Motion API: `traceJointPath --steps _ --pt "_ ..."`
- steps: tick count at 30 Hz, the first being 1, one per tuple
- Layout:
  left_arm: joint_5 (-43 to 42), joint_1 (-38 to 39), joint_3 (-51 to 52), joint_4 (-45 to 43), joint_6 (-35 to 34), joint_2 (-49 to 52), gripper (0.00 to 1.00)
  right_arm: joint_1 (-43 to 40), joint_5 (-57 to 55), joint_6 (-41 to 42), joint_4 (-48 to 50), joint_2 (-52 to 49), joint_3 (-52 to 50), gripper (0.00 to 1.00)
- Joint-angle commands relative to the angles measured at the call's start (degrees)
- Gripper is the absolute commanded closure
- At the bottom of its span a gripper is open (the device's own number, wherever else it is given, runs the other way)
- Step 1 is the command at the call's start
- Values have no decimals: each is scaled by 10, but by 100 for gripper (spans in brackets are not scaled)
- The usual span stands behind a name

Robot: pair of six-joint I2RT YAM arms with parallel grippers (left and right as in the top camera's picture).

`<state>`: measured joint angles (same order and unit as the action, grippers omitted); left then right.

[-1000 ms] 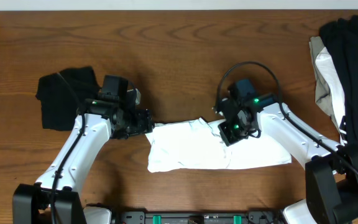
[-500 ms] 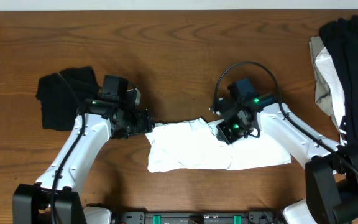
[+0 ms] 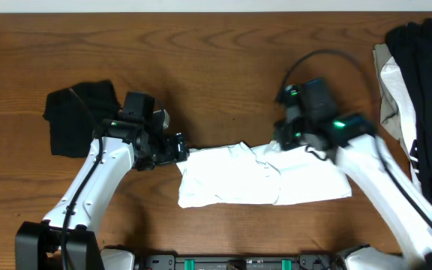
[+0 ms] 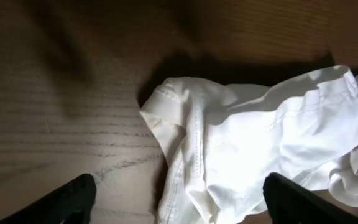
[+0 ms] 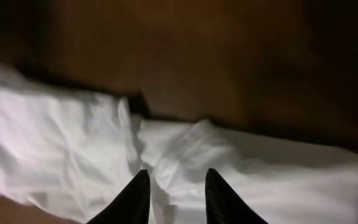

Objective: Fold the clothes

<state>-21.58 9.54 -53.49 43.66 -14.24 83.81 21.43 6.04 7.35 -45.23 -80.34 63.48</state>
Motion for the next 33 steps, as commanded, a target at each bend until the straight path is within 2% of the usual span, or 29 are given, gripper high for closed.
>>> traceJointPath --steps 1,8,13,19,21,23,25,27,28,30,33 --pt "-2 -2 0 4 -1 6 11 -20 -45 25 -25 36 7 71" --pt "-69 -2 20 -4 0 64 10 -39 -59 26 -80 33 -2 72" --pt "-132 -2 21 -2 -1 115 11 -40 -63 29 -82 33 -3 71" --pt "-159 13 21 -7 0 177 11 -40 -63 29 -82 33 -3 71" --pt "-186 25 21 -17 0 195 15 -40 -63 29 -82 33 -3 71" --pt "-198 37 21 -31 0 205 23 -40 -63 30 -82 33 -3 71" --pt "-198 46 21 -44 0 207 51 -40 -63 30 -82 33 -3 71" --pt "-197 48 20 -53 4 205 86 -40 -63 30 -83 33 -3 71" --pt "-192 43 19 -54 10 203 94 -40 -63 30 -83 33 -3 71" --pt "-160 30 14 -43 11 199 94 -43 -68 35 -85 33 -3 71" --pt "-67 -8 -5 -1 13 188 94 -49 -103 61 -96 33 -3 71"
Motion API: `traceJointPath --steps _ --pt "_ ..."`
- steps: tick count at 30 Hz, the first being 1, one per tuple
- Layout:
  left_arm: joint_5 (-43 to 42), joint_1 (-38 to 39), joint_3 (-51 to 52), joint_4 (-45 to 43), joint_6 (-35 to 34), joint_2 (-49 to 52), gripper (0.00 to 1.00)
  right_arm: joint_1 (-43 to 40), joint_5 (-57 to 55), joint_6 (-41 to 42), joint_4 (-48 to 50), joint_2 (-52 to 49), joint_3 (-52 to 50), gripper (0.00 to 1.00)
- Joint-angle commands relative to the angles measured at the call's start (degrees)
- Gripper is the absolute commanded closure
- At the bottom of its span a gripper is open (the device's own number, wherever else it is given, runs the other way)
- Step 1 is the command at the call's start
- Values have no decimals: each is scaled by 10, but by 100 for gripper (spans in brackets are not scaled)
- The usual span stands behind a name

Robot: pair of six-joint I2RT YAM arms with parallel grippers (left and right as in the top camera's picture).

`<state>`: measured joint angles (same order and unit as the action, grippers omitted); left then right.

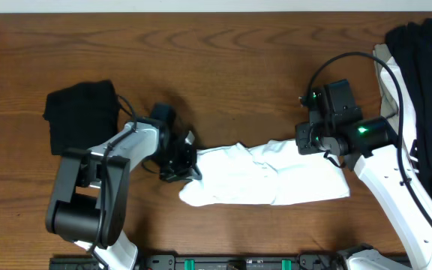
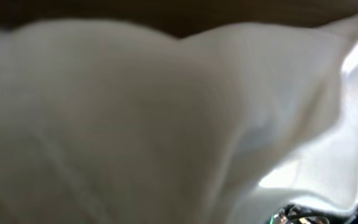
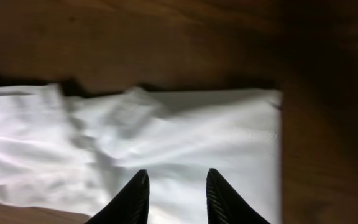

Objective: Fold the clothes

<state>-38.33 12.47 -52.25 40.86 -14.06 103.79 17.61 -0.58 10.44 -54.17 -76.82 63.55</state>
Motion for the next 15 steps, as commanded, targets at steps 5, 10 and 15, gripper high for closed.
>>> traceJointPath --steps 5,10,15 --pt "183 -129 -73 94 26 -35 94 -28 -44 33 -23 -2 -3 70" --pt "224 -212 -167 167 50 -40 94 -43 -43 33 -33 -2 -3 70" --pt "280 -257 -265 232 50 -40 94 -46 -44 33 -45 -5 -4 69"
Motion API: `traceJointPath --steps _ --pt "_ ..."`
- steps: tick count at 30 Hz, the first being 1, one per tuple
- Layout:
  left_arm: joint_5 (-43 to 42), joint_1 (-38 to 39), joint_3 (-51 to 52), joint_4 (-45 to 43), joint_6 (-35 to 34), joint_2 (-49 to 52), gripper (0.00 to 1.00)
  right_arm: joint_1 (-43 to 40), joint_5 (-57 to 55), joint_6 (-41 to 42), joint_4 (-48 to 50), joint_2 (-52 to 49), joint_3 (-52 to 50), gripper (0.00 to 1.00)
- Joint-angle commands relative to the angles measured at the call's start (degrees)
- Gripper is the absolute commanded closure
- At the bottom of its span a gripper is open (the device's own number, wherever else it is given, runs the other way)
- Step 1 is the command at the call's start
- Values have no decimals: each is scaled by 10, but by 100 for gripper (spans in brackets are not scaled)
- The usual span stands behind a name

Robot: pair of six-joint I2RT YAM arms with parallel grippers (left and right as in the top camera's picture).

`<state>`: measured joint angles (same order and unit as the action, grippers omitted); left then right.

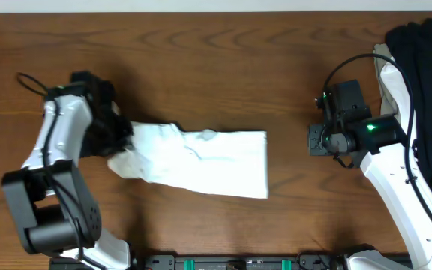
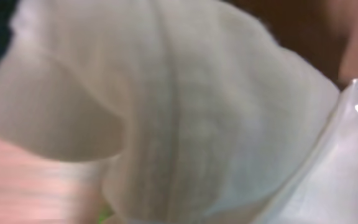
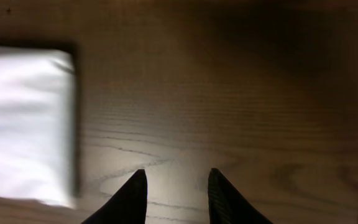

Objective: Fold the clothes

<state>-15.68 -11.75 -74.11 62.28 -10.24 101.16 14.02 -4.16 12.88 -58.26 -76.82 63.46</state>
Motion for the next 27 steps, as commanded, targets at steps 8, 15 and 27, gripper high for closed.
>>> traceJointPath --steps 8,15,27 --pt "58 -5 -146 71 9 -14 94 -10 -7 9 -23 -11 -3 68" --pt "56 105 -170 127 -13 -14 94 -10 1 15 -26 -16 -3 69" --pt "64 334 -162 75 -52 -12 93 -10 1 14 -44 -25 -3 69"
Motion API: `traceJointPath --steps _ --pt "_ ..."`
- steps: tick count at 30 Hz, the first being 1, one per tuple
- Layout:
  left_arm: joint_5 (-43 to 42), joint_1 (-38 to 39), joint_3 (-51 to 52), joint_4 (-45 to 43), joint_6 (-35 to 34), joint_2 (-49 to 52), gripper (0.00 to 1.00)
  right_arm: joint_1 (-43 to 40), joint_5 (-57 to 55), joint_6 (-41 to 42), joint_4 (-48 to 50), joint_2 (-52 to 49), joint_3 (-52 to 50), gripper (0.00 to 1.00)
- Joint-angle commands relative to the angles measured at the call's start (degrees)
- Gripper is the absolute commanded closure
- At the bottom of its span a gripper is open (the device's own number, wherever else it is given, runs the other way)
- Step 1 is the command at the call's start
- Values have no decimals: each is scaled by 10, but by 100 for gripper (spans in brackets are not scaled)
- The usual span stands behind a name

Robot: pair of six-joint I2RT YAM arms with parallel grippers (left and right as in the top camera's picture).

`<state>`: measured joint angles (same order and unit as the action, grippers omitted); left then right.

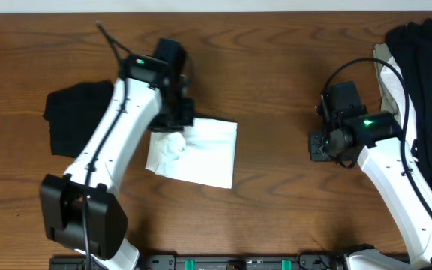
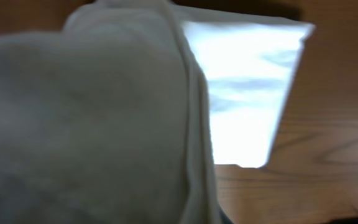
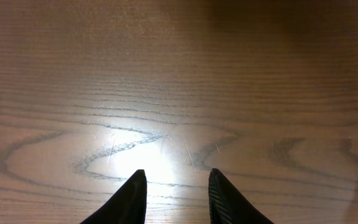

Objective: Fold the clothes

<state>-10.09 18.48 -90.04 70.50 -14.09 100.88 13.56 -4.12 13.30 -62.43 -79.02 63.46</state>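
Observation:
The white garment (image 1: 205, 154) lies as a roughly square folded piece left of the table's middle. One end is bunched up at its upper left corner. My left gripper (image 1: 180, 120) is at that bunch, shut on the cloth. In the left wrist view the held cloth (image 2: 86, 124) hides the fingers, and the flat layer (image 2: 247, 81) shows beyond it. My right gripper (image 1: 319, 144) hovers over bare wood, well right of the garment. It is open (image 3: 176, 186), with nothing between its fingers (image 3: 132, 199).
A folded black garment (image 1: 77, 116) lies at the left. A pile of black and white clothes (image 1: 418, 90) sits at the right edge. Brown wooden table (image 1: 276, 67) surrounds the white piece.
The left gripper was at the garment's left end, and the cloth lay long. Now it is further right and further back, with that end over the rest, so the piece is shorter. The right gripper stayed put.
At first the white garment lay crumpled at the table's middle, the left gripper open beside its left end and the right over its right part. Then the left was on the cloth. Later the garment lay further left, clear of the right gripper. Now it is folded over.

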Motion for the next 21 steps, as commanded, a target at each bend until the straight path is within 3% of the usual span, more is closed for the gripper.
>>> traceJointPath --steps 1,10,14,15,18,21 --pt "10 43 1 -10 -15 -8 93 -5 1 10 -2 -3 -3 69" --pt "18 122 4 -16 -43 24 92 -5 1 10 -2 -3 -3 69" --pt "18 155 4 -26 -43 42 88 -5 1 10 -1 -3 -3 68" --pt "18 163 4 -26 -43 46 83 -5 1 10 -1 -3 -3 69" --pt "15 189 4 -17 -43 57 49 -5 0 10 -1 -3 -3 68" --pt "15 217 3 -5 -42 58 44 -5 0 10 0 -3 -3 68"
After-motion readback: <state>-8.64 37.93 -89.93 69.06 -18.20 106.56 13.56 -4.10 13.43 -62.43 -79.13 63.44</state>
